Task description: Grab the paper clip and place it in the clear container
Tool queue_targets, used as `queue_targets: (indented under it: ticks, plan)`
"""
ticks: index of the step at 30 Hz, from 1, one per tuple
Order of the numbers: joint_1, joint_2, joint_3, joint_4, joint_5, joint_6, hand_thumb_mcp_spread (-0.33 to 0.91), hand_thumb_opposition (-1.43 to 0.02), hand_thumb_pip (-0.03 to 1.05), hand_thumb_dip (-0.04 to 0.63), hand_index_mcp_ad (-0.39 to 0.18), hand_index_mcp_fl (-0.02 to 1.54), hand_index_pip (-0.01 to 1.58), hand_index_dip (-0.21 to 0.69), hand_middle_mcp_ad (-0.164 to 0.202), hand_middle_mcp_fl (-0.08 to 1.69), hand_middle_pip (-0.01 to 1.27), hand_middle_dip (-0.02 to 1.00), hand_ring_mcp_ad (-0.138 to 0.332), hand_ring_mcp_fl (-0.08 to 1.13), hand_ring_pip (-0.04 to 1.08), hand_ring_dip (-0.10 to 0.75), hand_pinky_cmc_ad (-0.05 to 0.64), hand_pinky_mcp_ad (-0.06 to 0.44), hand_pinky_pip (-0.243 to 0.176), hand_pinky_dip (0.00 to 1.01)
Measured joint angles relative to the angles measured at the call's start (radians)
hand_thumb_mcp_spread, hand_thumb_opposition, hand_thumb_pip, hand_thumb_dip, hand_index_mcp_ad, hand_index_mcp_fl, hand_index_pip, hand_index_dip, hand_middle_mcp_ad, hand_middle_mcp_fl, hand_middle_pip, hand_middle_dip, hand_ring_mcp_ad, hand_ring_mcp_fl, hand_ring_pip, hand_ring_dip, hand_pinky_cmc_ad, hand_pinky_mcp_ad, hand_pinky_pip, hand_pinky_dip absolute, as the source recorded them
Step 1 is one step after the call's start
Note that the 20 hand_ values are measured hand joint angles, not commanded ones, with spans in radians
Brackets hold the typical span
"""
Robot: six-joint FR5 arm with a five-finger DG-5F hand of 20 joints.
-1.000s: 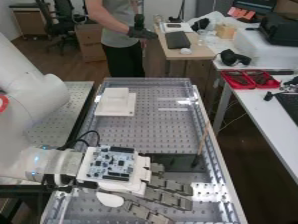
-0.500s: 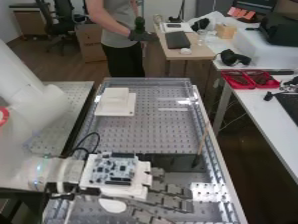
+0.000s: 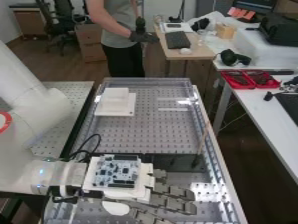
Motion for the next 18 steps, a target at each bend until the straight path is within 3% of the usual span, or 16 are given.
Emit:
queue_targets:
  ticks: [18]
  plan:
    - [-0.011, 0.000, -0.006, 0.023, -0.054, -0.035, 0.47, -0.81, 0.66, 0.267, -0.117, 0.16, 1.55, 0.093, 0.058, 0.12, 0.14, 0.20, 0.089, 0.01, 0.08, 0.103, 0.302, 0.248, 0.037, 0.20]
